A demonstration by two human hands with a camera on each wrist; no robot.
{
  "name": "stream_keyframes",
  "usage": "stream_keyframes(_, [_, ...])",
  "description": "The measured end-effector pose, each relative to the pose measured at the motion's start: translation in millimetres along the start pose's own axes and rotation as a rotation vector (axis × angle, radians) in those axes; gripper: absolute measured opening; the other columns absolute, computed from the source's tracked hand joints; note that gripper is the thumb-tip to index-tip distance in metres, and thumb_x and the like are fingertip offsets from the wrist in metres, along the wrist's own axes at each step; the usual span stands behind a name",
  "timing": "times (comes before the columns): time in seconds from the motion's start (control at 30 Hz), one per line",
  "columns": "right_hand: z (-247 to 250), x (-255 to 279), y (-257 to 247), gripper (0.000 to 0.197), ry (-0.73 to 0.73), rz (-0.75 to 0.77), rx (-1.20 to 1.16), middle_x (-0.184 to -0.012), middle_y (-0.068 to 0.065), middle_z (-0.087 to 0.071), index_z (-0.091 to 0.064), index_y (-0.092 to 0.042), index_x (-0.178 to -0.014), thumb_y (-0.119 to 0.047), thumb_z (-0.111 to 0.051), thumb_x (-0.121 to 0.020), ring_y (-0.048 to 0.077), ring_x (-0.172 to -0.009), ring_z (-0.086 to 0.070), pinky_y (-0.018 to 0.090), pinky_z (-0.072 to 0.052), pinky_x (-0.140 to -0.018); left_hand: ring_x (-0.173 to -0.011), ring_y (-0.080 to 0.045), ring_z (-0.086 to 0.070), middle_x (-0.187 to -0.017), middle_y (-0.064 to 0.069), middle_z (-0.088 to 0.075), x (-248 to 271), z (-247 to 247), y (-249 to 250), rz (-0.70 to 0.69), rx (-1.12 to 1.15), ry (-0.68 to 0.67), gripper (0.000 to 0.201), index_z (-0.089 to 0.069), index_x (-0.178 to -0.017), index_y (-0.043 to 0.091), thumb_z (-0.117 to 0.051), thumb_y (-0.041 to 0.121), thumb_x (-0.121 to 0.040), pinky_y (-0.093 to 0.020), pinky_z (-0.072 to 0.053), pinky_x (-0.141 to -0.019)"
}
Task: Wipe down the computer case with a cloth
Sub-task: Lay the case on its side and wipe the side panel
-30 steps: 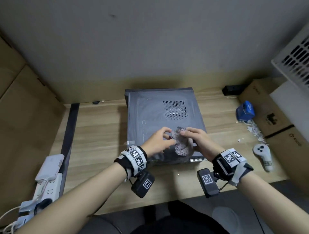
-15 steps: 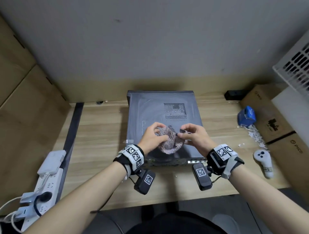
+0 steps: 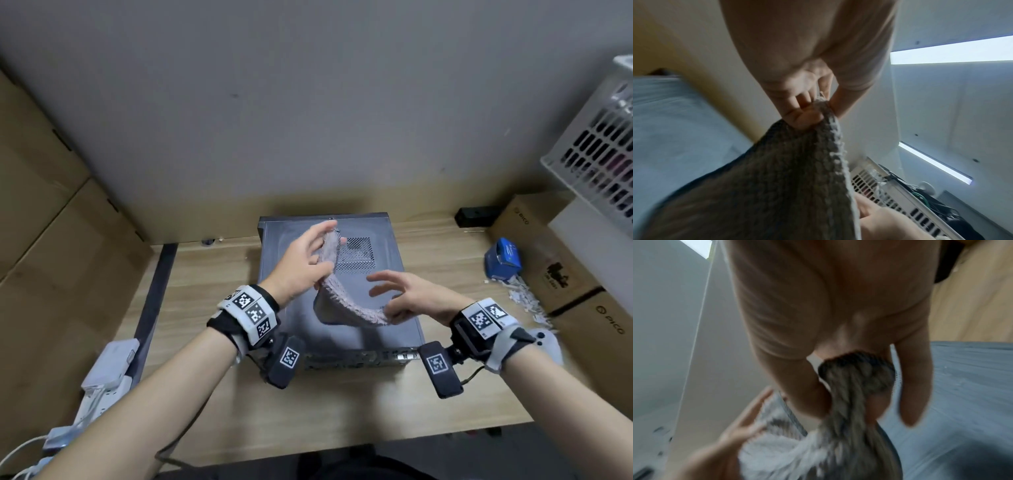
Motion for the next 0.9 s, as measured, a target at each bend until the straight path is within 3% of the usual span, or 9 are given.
stream_keyframes(0.1, [0,-8,-18,0.083,0.045,0.059,0.169,-0.143,0.001,-0.051,-0.041,-0.029,-0.145,-0.036,-0.080,-0.072,0.011,-0.123,-0.054,0.038,-0.045,-0.107,-0.133,-0.013,-0.049,-0.144,-0.010,-0.049,-5,-20,36,-0.102,0.007,-0.132,0.075,-0.033,-0.147,0.009,-0.042,-0.026,-0.082,-0.036,-0.049,-0.092])
stream_keyframes(0.2, [8,-8,-59,0.080,0.141,0.291,0.032,-0.150,-0.016,-0.045,-0.042,-0.037,-0.146,-0.042,-0.081,-0.076,-0.001,-0.138,-0.037,0.037,-0.032,-0.116,-0.133,-0.019,-0.050,-0.143,-0.015,-0.050,-6,-30,58,-0.138,0.004,-0.227,0.080,-0.028,-0.150,0.010,-0.040,-0.029,-0.081,-0.047,-0.045,-0.104])
stream_keyframes(0.33, [2,-9,-90,0.040,0.061,0.449,-0.082,-0.128,-0.008,-0.065,-0.065,-0.020,-0.123,-0.026,-0.076,-0.085,0.010,-0.127,-0.054,0.038,-0.035,-0.109,-0.134,-0.021,-0.048,-0.144,-0.017,-0.048,-5,-27,71,-0.162,-0.003,-0.262,0.081,-0.026,-0.151,0.008,-0.041,-0.030,-0.081,-0.046,-0.048,-0.102])
stream_keyframes(0.43, [10,-9,-90,0.010,0.098,0.466,-0.230,-0.089,0.002,-0.068,-0.062,-0.004,-0.089,-0.010,-0.070,-0.090,0.011,-0.087,-0.063,0.031,-0.048,-0.089,-0.127,-0.016,-0.055,-0.143,-0.011,-0.049,-8,-8,73,-0.167,-0.087,-0.171,0.077,-0.035,-0.147,0.015,-0.050,-0.022,-0.082,-0.039,-0.052,-0.097])
stream_keyframes(0.5, [19,-6,-88,0.010,0.157,0.462,-0.272,-0.079,-0.001,-0.064,-0.059,-0.010,-0.086,-0.007,-0.067,-0.092,0.008,-0.074,-0.058,0.024,-0.049,-0.076,-0.093,-0.012,-0.065,-0.130,-0.007,-0.056,-10,11,69,-0.140,-0.199,-0.060,0.069,-0.042,-0.142,0.021,-0.058,-0.012,-0.083,-0.024,-0.055,-0.079])
stream_keyframes(0.53, [24,-5,-88,0.011,0.195,0.470,-0.258,-0.076,-0.003,-0.063,-0.058,-0.012,-0.086,-0.007,-0.066,-0.092,0.006,-0.070,-0.057,0.022,-0.048,-0.070,-0.073,-0.013,-0.059,-0.118,-0.006,-0.058,-11,20,64,-0.121,-0.234,-0.008,0.065,-0.045,-0.139,0.021,-0.062,-0.009,-0.084,-0.018,-0.050,-0.066])
stream_keyframes(0.6, [35,-3,-89,0.011,0.271,0.492,-0.176,-0.072,-0.008,-0.063,-0.058,-0.013,-0.087,-0.008,-0.064,-0.094,0.003,-0.064,-0.054,0.017,-0.042,-0.062,-0.060,-0.015,-0.047,-0.099,-0.010,-0.055,-12,34,54,-0.090,-0.233,0.073,0.058,-0.049,-0.133,0.017,-0.067,-0.005,-0.083,-0.015,-0.041,-0.052])
stream_keyframes(0.83, [49,5,-100,0.012,0.370,0.560,-0.066,-0.084,-0.004,-0.056,-0.053,-0.016,-0.089,-0.021,-0.058,-0.099,0.002,-0.074,-0.050,0.023,-0.042,-0.071,-0.062,-0.016,-0.044,-0.077,-0.004,-0.047,-15,37,52,-0.109,-0.257,0.118,0.043,-0.064,-0.115,0.019,-0.066,-0.006,-0.080,-0.027,-0.047,-0.046])
stream_keyframes(0.9, [50,6,-105,0.019,0.350,0.577,-0.118,-0.085,0.002,-0.055,-0.052,-0.017,-0.090,-0.033,-0.061,-0.096,0.012,-0.080,-0.053,0.040,-0.048,-0.077,-0.064,-0.015,-0.046,-0.070,-0.004,-0.046,-18,29,55,-0.096,-0.359,0.061,0.034,-0.070,-0.103,0.016,-0.063,-0.007,-0.079,-0.031,-0.051,-0.052])
Point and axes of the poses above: each hand's wrist, its own x-axis away from the middle knuckle, its own z-axis out of the back of the hand, y = z × x, the point moved 10 cm from there along -x, towards the middle knuckle
